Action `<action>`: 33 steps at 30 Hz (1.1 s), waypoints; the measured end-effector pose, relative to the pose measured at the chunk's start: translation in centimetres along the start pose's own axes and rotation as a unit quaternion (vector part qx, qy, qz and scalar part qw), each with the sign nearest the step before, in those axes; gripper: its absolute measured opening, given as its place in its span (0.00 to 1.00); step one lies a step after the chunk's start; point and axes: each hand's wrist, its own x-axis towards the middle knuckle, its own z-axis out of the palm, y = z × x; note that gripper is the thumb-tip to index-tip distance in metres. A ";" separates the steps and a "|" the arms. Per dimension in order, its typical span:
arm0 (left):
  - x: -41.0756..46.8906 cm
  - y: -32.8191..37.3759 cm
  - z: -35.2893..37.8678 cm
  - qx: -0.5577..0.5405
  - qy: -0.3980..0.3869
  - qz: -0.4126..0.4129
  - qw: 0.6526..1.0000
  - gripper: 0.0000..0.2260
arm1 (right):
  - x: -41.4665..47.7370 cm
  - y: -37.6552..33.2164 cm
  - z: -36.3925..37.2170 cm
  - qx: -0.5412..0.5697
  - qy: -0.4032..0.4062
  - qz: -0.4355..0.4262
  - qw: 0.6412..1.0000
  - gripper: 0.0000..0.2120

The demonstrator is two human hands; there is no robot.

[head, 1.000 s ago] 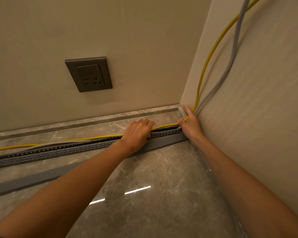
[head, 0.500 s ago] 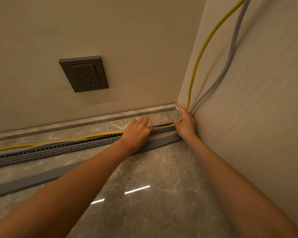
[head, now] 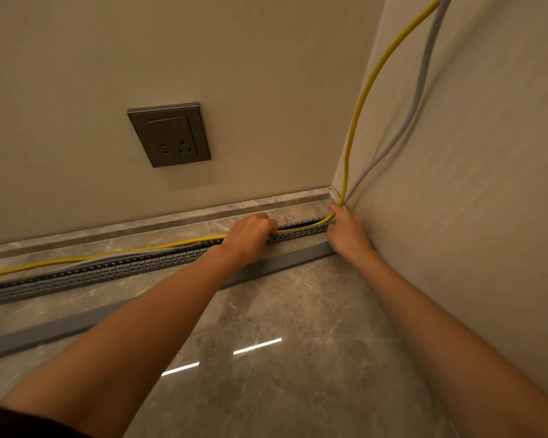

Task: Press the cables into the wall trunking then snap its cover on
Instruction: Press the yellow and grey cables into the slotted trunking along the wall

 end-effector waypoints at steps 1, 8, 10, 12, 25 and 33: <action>-0.1 -0.5 0.2 -0.026 0.001 -0.001 1.000 0.13 | -0.5 -0.3 -0.1 -0.020 0.014 0.001 1.000 0.23; -2.8 -4.9 -0.4 -0.128 0.004 -0.098 0.987 0.20 | -2.7 -4.1 1.7 -0.025 -0.006 -0.093 0.995 0.18; -3.8 -6.5 -0.8 -0.144 -0.006 -0.146 0.979 0.19 | -3.0 -5.8 2.7 -0.008 -0.040 -0.131 0.991 0.17; -4.7 -7.9 -1.0 -0.163 -0.008 -0.178 0.971 0.17 | -3.4 -7.3 3.8 0.002 -0.071 -0.154 0.986 0.17; -4.9 -10.7 -0.9 -0.217 -0.046 -0.192 0.956 0.12 | -2.8 -9.6 6.1 -0.051 -0.091 -0.152 0.983 0.11; -5.9 -10.4 -0.5 -0.125 0.065 -0.094 0.986 0.06 | -2.1 -10.0 6.4 0.008 -0.052 -0.108 0.993 0.11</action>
